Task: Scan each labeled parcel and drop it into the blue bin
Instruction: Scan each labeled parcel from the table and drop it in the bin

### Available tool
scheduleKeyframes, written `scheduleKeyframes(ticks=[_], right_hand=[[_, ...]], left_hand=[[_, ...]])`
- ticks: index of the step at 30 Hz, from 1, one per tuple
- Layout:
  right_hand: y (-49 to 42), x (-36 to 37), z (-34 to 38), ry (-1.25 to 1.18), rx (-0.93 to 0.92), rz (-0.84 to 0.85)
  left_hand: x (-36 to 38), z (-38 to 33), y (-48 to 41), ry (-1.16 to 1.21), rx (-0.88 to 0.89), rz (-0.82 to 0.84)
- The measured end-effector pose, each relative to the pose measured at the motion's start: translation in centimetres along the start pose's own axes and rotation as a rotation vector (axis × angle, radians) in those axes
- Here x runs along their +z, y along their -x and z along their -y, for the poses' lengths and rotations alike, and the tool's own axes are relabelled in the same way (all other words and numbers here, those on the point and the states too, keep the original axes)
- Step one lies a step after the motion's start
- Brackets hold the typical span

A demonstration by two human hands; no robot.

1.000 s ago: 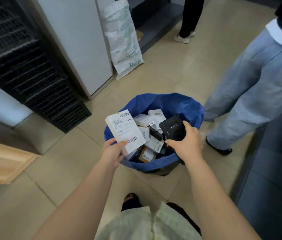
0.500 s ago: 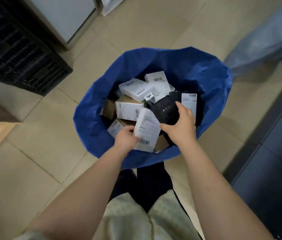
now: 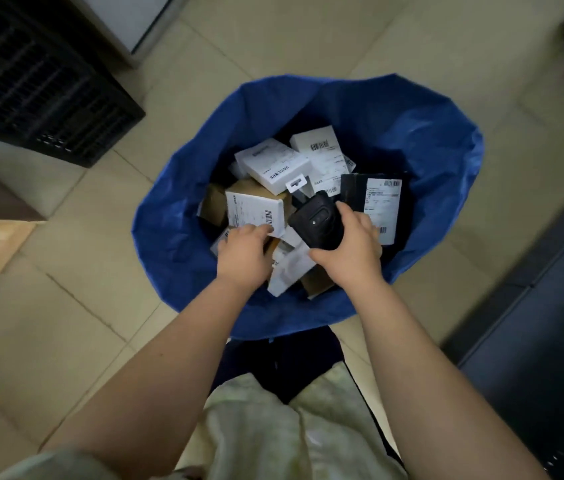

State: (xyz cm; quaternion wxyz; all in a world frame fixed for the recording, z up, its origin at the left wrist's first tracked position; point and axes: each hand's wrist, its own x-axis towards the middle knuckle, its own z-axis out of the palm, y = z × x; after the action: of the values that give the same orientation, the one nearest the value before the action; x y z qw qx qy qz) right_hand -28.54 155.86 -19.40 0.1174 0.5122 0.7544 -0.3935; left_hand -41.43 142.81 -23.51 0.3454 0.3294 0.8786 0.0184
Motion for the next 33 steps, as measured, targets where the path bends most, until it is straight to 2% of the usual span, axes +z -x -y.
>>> scheduleKeyframes(ticks=[5,10,15,21,25,29,33], right_hand=[[2.7,-3.2,4.5,0.106,-0.080,0.013],[5.4,-6.8,10.5,0.191,-0.226,0.056],[8.0,-7.4,17.6,0.246,-0.463,0.082],[14.2,-4.4,24.0,0.348,-0.711,0.153],[20.0,-0.8,26.8,0.420,-0.913,0.236],[27.2,3.7,28.4,0.509,-1.107,0.327],[36.5,8.6,28.9,0.558,-1.281,0.402]], left_hand=[[-5.3,-2.3,4.1,-0.183,0.042,-0.203],[-10.9,-1.7,9.1,-0.153,-0.092,-0.368],[-15.7,1.5,13.3,0.002,-0.314,-0.544],[-18.0,7.4,21.5,0.183,-0.604,-0.760],[-16.6,11.8,29.4,0.233,-0.826,-0.859],[-13.6,16.4,38.7,0.391,-1.135,-0.920],[-9.9,19.8,49.4,0.460,-1.298,-1.003]])
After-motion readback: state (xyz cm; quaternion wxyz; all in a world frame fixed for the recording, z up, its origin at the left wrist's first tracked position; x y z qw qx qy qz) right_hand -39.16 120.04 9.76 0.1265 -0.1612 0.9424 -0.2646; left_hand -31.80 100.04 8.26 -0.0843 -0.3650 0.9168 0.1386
